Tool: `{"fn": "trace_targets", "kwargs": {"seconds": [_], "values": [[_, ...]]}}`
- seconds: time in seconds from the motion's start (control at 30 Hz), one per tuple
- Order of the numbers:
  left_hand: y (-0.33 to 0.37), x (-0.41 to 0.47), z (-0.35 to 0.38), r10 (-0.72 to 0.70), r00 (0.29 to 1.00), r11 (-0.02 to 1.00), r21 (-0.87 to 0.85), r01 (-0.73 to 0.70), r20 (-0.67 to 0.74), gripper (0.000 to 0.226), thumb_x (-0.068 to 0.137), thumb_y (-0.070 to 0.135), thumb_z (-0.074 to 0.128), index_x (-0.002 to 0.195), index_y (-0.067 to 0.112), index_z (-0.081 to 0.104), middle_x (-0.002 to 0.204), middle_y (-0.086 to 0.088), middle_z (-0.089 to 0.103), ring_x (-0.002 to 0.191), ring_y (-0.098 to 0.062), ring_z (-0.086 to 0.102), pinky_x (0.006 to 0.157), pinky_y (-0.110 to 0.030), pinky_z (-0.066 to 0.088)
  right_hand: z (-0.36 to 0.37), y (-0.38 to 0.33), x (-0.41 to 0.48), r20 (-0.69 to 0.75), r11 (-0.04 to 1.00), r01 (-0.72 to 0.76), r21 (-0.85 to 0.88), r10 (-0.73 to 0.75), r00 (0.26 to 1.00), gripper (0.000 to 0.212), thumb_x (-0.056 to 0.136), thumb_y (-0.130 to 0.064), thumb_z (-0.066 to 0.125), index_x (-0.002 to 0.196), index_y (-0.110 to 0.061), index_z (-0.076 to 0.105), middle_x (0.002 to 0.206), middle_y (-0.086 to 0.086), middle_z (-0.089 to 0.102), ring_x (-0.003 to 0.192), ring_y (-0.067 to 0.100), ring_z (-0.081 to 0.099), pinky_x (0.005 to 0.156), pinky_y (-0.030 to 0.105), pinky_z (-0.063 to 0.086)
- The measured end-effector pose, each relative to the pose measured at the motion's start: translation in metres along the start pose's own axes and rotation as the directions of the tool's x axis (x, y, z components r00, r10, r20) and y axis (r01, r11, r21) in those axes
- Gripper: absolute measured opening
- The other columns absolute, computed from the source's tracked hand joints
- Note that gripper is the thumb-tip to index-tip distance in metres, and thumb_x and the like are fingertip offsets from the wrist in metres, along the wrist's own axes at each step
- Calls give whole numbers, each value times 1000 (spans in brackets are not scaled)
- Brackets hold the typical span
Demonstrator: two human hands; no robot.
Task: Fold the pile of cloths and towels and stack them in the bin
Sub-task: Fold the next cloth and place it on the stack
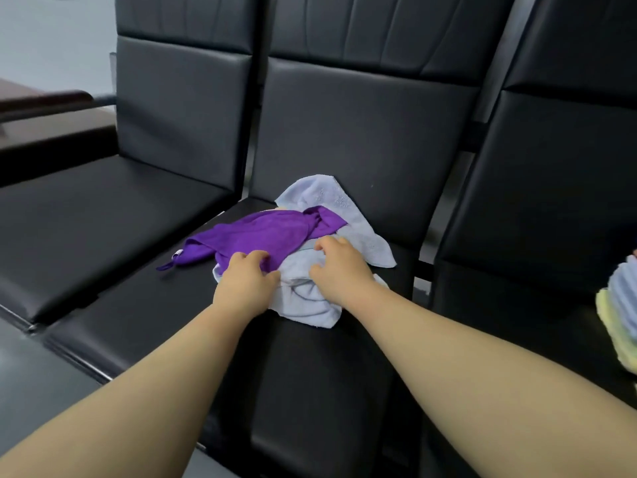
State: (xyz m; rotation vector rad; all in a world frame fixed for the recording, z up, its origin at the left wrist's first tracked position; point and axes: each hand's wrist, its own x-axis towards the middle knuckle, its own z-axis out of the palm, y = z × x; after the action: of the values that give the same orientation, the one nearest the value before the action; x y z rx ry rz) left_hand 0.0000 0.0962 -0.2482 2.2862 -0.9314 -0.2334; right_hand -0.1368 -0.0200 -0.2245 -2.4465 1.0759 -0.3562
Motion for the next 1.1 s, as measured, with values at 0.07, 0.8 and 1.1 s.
{"fn": "trace_targets", "kwargs": {"seconds": [0.07, 0.8, 1.1], "values": [[-9, 5, 4, 17, 999, 1000, -4, -17, -36, 19, 92, 32, 62, 108, 22, 66, 109, -3, 59, 100, -28, 60, 89, -40, 48, 13, 0, 2, 51, 998, 44, -39, -42, 998, 38, 99, -22, 56, 137, -17, 55, 143, 6, 51, 129, 27, 52, 101, 34, 42], [151, -105, -43, 401, 910, 758, -596, -265, 104, 33, 107, 26, 45, 81, 5, 52, 59, 13, 40, 57, -6, 36, 57, -27, 33, -144, 74, -129, 146, 985, -17, 171, -9, 989, 48, 67, -59, 81, 95, -21, 77, 96, 7, 75, 87, 25, 70, 87, 47, 57], [186, -128, -23, 298, 930, 714, -697, -68, 215, 22, 104, 27, 46, 87, 19, 56, 68, 5, 40, 68, -15, 36, 63, -33, 33, -235, 135, -209, 73, 974, -198, 106, 191, 979, 36, 81, -42, 86, 83, -9, 72, 76, 4, 65, 74, 17, 60, 68, 34, 44]]}}
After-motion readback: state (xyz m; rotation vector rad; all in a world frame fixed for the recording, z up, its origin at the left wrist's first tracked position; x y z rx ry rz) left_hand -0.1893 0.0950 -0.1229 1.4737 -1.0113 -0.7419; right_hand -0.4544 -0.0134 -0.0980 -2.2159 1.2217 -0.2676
